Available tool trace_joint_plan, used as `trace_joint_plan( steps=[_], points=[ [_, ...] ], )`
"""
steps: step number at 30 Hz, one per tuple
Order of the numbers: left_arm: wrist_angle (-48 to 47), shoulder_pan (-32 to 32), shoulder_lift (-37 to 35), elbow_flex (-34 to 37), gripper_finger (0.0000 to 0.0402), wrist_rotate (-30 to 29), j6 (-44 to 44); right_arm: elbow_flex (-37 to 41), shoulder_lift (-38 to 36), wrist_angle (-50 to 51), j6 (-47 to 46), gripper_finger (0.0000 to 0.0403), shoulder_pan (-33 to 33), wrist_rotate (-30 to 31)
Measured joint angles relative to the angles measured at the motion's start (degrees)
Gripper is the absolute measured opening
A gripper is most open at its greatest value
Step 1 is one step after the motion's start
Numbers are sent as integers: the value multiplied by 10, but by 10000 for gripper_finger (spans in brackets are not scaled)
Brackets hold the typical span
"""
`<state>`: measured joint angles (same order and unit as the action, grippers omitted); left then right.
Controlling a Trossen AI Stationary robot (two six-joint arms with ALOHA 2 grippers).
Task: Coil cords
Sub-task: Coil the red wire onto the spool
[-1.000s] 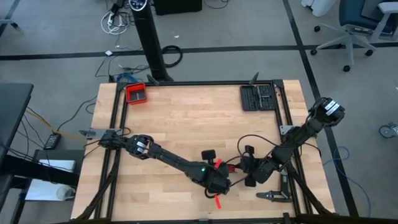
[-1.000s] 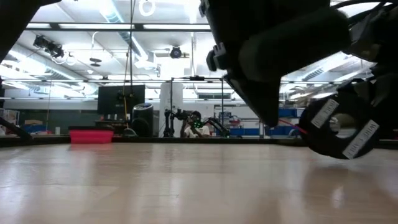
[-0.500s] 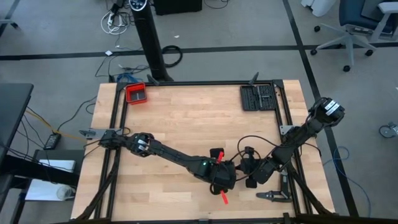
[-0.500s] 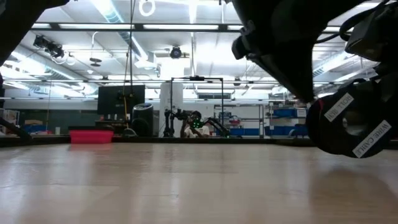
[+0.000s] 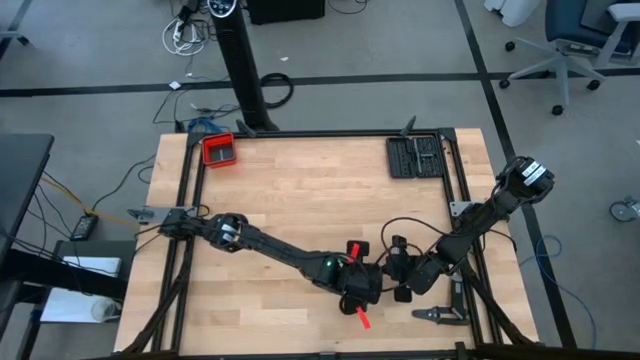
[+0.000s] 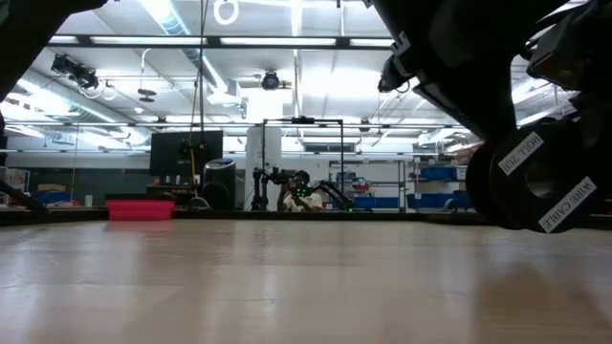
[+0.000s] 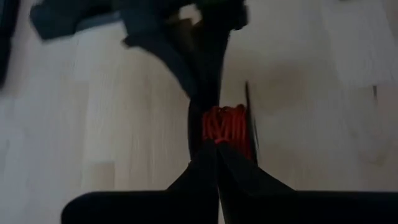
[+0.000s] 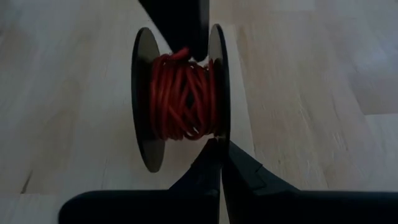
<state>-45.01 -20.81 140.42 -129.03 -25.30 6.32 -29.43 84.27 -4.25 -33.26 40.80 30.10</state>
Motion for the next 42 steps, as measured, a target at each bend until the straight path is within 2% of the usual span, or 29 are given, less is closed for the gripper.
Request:
trace_joint_plan(
  steps=[6, 19, 24, 36, 42],
  points=[
    [16, -2, 0, 0, 3, 0, -72, 0, 0, 0, 5, 0, 0, -4],
    [27, -5, 20, -1, 68, -27, -72, 0, 0, 10, 9, 0, 0, -6],
    [24, -10, 25, -1, 71, -48, -72, 0, 0, 15, 5, 0, 0, -6],
    [53, -29, 26, 0, 71, -149, -106, 0, 0, 11, 2, 0, 0, -1],
    [64, -29, 26, 0, 71, -154, -91, 0, 0, 11, 1, 0, 0, -1]
  ],
)
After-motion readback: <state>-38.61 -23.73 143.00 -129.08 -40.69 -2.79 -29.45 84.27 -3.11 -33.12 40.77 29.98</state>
